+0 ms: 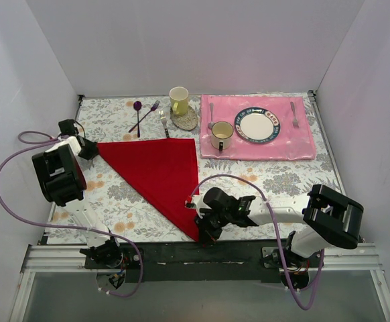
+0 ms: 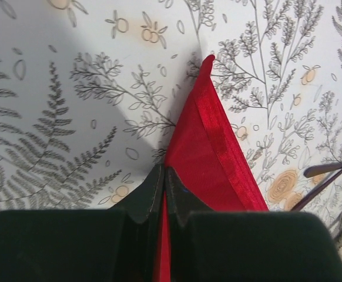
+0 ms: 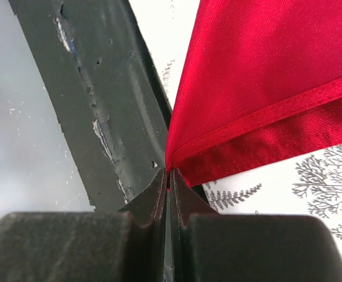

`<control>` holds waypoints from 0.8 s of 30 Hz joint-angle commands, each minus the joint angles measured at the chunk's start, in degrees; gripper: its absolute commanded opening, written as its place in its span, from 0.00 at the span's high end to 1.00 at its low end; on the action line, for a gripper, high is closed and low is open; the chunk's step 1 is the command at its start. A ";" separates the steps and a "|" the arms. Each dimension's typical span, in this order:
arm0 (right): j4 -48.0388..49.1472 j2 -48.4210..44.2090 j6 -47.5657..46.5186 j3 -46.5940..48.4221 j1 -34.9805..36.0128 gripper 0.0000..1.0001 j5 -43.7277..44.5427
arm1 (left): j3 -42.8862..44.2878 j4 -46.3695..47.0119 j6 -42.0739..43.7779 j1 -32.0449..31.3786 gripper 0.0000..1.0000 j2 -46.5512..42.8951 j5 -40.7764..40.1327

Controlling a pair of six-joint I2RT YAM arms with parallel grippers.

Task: Fold the napkin, place the utensils inside, and roll it up
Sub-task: Fold the napkin

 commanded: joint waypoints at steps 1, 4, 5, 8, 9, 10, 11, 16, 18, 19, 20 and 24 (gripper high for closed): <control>1.57 -0.62 -1.25 0.85 0.74 0.95 -2.54 | -1.44 -4.08 2.02 0.52 1.00 -4.45 -6.25; -0.71 -2.81 -1.42 1.90 0.56 0.92 1.67 | -1.43 -4.78 2.02 0.52 0.91 -5.76 -7.57; -1.59 -4.03 -1.51 2.51 0.47 0.89 4.73 | -1.17 -5.22 2.02 0.52 0.80 -6.12 -8.53; -8.26 -4.40 -1.69 7.95 -0.92 0.76 12.71 | 0.05 -7.59 1.15 0.44 0.54 -7.70 -8.28; -10.02 -4.14 -1.69 9.62 -1.72 0.67 14.93 | 0.23 -7.95 0.36 0.35 0.38 -8.40 -8.01; -12.82 -3.96 -1.60 13.21 -2.42 0.59 17.39 | 0.32 -8.73 0.01 0.00 0.32 -10.06 -8.01; -13.72 -3.61 -1.60 14.90 -4.51 0.54 21.50 | 0.41 -9.18 -0.26 -0.35 0.22 -11.03 -8.27; -20.74 4.37 -2.30 30.35 -13.14 0.40 28.57 | -0.20 -11.02 -0.61 -5.44 0.16 -17.18 -9.51; -24.96 11.57 -3.62 40.45 -15.60 0.39 32.52 | -1.43 -11.11 -0.79 -9.12 0.16 -20.43 -8.02; -26.63 14.21 -4.06 43.79 -16.22 0.40 33.31 | -2.13 -10.94 -0.79 -10.45 0.16 -21.40 -7.40; -29.08 19.28 -4.15 50.53 -17.44 0.41 34.54 | -2.75 -11.02 -0.79 -12.03 0.16 -23.76 -6.87; -30.34 29.25 -6.43 62.42 -19.56 0.47 36.30 | -6.87 -10.24 -0.79 -19.67 0.17 -29.48 -5.12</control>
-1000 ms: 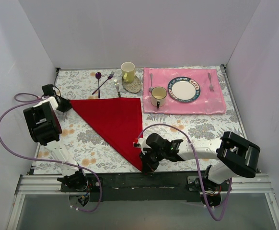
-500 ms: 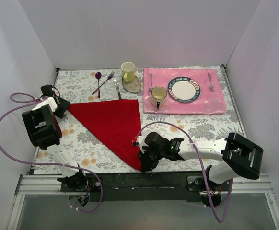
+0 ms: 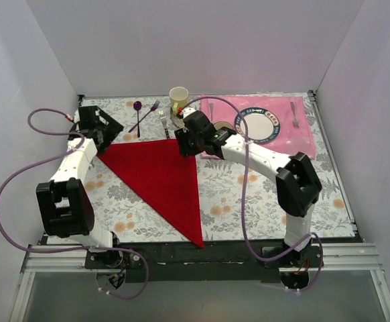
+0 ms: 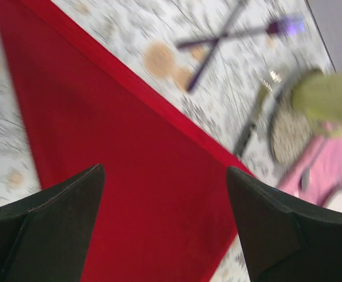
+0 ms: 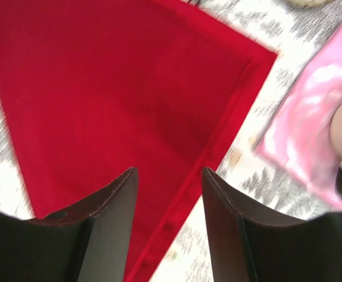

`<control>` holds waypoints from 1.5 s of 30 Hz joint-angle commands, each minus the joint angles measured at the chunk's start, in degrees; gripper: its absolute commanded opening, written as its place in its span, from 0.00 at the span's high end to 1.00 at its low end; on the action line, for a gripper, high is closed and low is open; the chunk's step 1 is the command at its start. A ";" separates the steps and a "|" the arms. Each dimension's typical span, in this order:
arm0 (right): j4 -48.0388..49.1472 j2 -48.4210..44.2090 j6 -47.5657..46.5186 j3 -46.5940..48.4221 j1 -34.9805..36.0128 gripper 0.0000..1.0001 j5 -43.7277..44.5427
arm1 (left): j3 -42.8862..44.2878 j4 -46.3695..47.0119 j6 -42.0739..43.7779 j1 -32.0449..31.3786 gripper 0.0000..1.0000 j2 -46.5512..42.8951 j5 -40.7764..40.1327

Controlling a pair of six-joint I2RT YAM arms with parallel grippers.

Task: Fold the napkin, place the utensils inside, and roll it up
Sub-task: Fold the napkin

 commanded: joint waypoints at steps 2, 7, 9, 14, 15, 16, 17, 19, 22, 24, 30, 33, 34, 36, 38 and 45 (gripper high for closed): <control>-7.10 12.36 -3.77 12.72 -2.12 0.49 6.45 | -5.86 -1.01 0.35 -7.04 0.17 -8.17 3.42; -6.68 19.24 -5.87 22.03 -3.80 0.54 6.19 | -9.82 -0.14 1.40 -12.40 0.15 -13.17 6.14; -5.70 21.00 -6.58 23.10 -4.24 0.55 5.67 | -12.10 1.18 2.19 -13.80 0.10 -14.76 7.46; -4.73 24.96 -7.28 26.44 -5.64 0.60 3.91 | -13.78 1.89 3.16 -15.48 0.08 -16.96 8.60; -4.73 25.48 -7.46 26.79 -5.90 0.60 3.91 | -13.87 1.80 3.08 -15.57 0.08 -17.23 8.95; -4.65 26.27 -7.81 27.14 -5.91 0.60 3.82 | -13.95 1.98 3.25 -15.66 0.08 -17.49 8.87; -4.21 26.63 -8.51 27.76 -6.08 0.60 3.47 | -13.95 1.98 3.43 -15.74 0.08 -17.58 8.96; -3.68 27.59 -8.96 28.20 -6.26 0.62 3.30 | -13.87 2.07 3.78 -15.83 0.08 -17.49 8.78; -3.41 28.73 -9.31 29.25 -6.43 0.63 3.21 | -13.60 2.15 3.87 -15.83 0.08 -17.05 9.57; -3.50 29.27 -9.31 30.04 -6.70 0.63 3.21 | -13.69 2.33 3.60 -15.92 0.08 -17.05 10.01; -2.36 30.76 -9.75 30.13 -6.87 0.64 1.98 | -13.17 2.33 3.78 -15.92 0.08 -17.05 10.54; -2.27 31.46 -9.66 30.14 -6.96 0.65 2.06 | -12.81 2.24 4.04 -15.92 0.08 -17.32 10.71; -2.18 31.64 -9.83 30.14 -6.96 0.65 2.15 | -12.81 2.07 4.04 -15.92 0.08 -17.32 10.72; -2.10 31.82 -9.92 30.14 -7.05 0.65 2.24 | -12.64 2.07 4.04 -15.92 0.08 -17.32 10.80; -1.83 32.08 -10.19 30.14 -7.14 0.65 2.15 | -12.46 1.98 4.04 -16.01 0.08 -17.32 10.98; -1.31 32.61 -10.45 30.14 -7.75 0.63 1.89 | -11.93 1.89 4.13 -16.01 0.08 -17.05 11.24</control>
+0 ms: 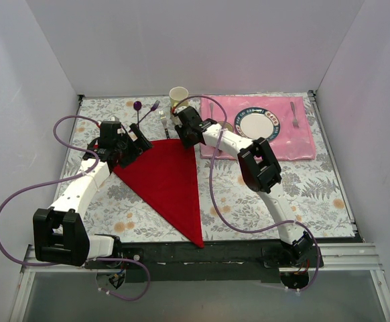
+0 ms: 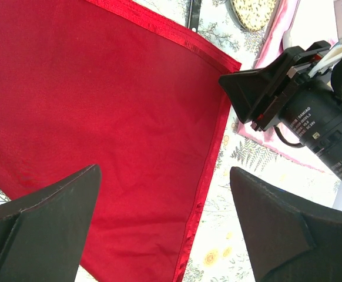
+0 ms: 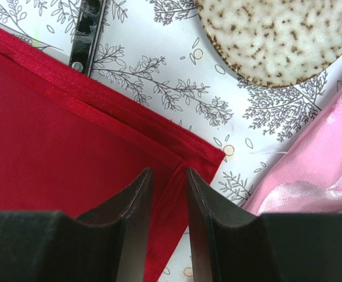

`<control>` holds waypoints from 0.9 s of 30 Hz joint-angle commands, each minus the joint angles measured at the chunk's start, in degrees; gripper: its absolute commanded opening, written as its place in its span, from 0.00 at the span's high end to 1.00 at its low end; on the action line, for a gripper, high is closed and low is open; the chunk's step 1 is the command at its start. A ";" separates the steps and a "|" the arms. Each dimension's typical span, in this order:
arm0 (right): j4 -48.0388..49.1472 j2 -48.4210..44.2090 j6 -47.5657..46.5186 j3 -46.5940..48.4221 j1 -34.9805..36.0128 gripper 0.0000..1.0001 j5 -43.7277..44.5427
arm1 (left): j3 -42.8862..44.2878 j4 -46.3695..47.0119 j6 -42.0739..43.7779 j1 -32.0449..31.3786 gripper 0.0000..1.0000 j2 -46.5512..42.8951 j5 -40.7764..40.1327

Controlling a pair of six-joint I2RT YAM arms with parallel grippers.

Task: Fold the napkin, place the utensils inside, and roll it up
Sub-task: Fold the napkin

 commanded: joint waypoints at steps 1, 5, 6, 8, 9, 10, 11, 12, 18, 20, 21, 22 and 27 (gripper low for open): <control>2.19 1.05 -0.83 2.40 -1.00 0.63 -0.52 | 1.84 0.40 0.90 -0.32 0.08 -2.01 0.95; 2.37 1.31 -1.10 2.40 -1.44 0.61 -1.39 | 1.75 0.49 0.90 -0.40 0.09 -1.84 1.30; 2.37 1.40 -1.10 2.40 -1.61 0.61 -1.74 | 1.75 0.41 0.90 -0.40 0.09 -1.75 1.21; 2.28 1.66 -1.10 2.40 -1.88 0.62 -2.36 | 1.84 0.49 0.90 -0.49 0.09 -1.66 1.21; 2.28 1.66 -1.10 2.40 -1.79 0.63 -2.54 | 1.84 0.41 0.90 -0.49 0.08 -1.58 1.21; 2.63 1.49 -1.01 2.14 -1.79 0.63 -2.80 | 1.84 0.49 0.90 -0.49 0.08 -1.58 1.30; 2.98 1.40 -1.18 1.96 -1.88 0.66 -3.32 | 1.92 0.49 0.90 -0.58 0.09 -1.49 1.30; 3.16 1.31 -1.27 1.96 -1.79 0.70 -3.59 | 1.93 0.41 0.81 -0.49 0.09 -1.57 1.39; 2.46 0.70 -1.89 4.24 -1.79 0.82 -3.77 | 1.49 0.41 0.72 -0.67 0.09 -1.58 1.30; 2.19 0.35 -2.33 5.03 -1.79 0.84 -3.33 | 1.40 0.49 0.72 -0.67 0.09 -1.66 1.39; 2.19 -0.09 -2.33 5.12 -1.88 0.85 -3.24 | 1.40 0.41 0.72 -0.67 0.08 -1.66 1.48; 2.02 -0.36 -2.42 5.21 -1.88 0.85 -3.07 | 1.40 0.49 0.72 -0.67 0.09 -1.66 1.48; 2.11 -1.59 -2.59 4.95 -1.88 0.86 -2.10 | 1.40 0.40 0.63 -0.75 0.09 -1.75 1.48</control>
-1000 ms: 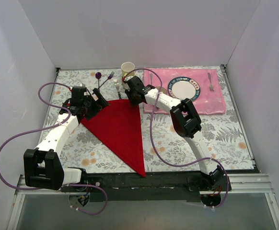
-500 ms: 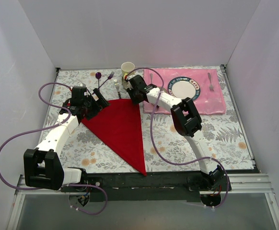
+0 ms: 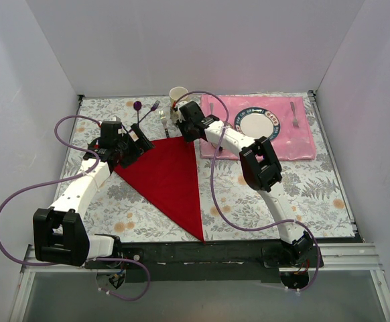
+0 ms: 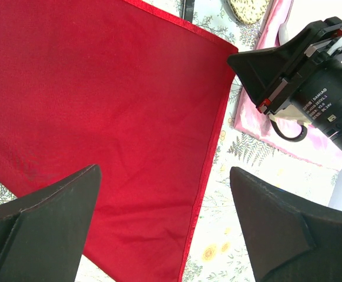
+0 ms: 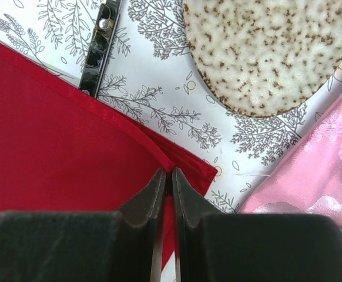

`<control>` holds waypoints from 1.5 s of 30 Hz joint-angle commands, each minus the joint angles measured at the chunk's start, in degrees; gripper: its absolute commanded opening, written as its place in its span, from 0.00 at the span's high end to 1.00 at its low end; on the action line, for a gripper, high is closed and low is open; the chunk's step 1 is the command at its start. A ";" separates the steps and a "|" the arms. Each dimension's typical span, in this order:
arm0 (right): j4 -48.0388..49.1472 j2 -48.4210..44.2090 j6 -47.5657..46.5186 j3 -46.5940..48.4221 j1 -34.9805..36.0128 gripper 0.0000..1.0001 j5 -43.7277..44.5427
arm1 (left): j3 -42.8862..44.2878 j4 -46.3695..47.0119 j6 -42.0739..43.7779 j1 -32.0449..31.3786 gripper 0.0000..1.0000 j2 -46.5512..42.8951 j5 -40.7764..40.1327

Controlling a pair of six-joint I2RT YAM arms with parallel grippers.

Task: Fold the napkin, place the utensils inside, and roll it up
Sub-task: Fold the napkin

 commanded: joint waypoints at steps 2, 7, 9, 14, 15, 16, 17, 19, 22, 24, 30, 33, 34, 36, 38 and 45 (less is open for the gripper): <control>0.86 -2.55 -1.00 1.87 -0.28 0.86 1.75 | 1.40 0.49 0.61 -0.36 0.09 -1.84 0.51; 0.68 -2.38 -0.12 0.64 -0.63 0.86 2.54 | 1.22 0.49 0.70 -0.45 0.08 -1.84 0.43; 1.03 -2.90 0.32 -0.15 -0.90 0.86 2.98 | 1.22 0.40 0.61 -0.45 0.08 -1.75 0.52; 1.56 -2.73 0.58 -0.77 -1.16 0.86 2.72 | 1.40 0.58 0.61 -0.45 0.09 -1.49 0.78; 1.56 -2.38 0.50 -0.77 -1.25 0.86 2.72 | 1.48 0.49 0.61 -0.45 0.09 -1.49 0.87; 1.30 -2.20 0.50 -0.51 -1.34 0.86 2.63 | 1.57 0.49 0.61 -0.45 0.08 -1.49 0.87; 1.04 -2.03 0.50 -0.33 -1.34 0.85 2.63 | 1.57 0.49 0.61 -0.45 0.09 -1.40 0.78; 1.03 -1.85 0.32 -0.24 -1.34 0.84 2.98 | 1.66 0.49 0.70 -0.45 0.09 -1.40 0.78; 1.30 -1.67 0.15 -0.07 -1.51 0.81 2.28 | 1.66 0.49 0.70 -0.45 0.09 -1.22 0.69; 0.95 -1.50 0.06 0.72 -1.51 0.74 1.84 | 1.75 0.49 0.70 -0.45 0.09 -1.14 0.87; -2.65 -2.37 -1.00 2.92 -1.43 0.48 0.26 | 2.28 0.41 0.87 -0.45 0.08 -0.70 -0.71; -7.83 -5.34 -0.38 4.77 -1.08 0.41 0.61 | 3.50 0.40 0.44 -0.19 0.07 0.88 -2.47; -8.10 -6.93 -0.21 2.07 -0.73 0.40 0.09 | 3.68 0.67 0.17 0.60 0.08 1.41 -2.47; -7.14 -12.53 -0.12 -2.68 1.02 0.37 -0.01 | 4.30 1.89 -0.70 2.09 0.11 3.69 -1.25; -6.09 -16.51 0.14 -10.30 2.87 0.36 -0.79 | 4.56 3.47 -2.72 5.78 0.23 7.10 1.38; 3.99 -36.35 7.33 -40.60 12.09 0.52 -14.41 | 10.44 6.20 -4.84 16.86 0.60 20.29 5.62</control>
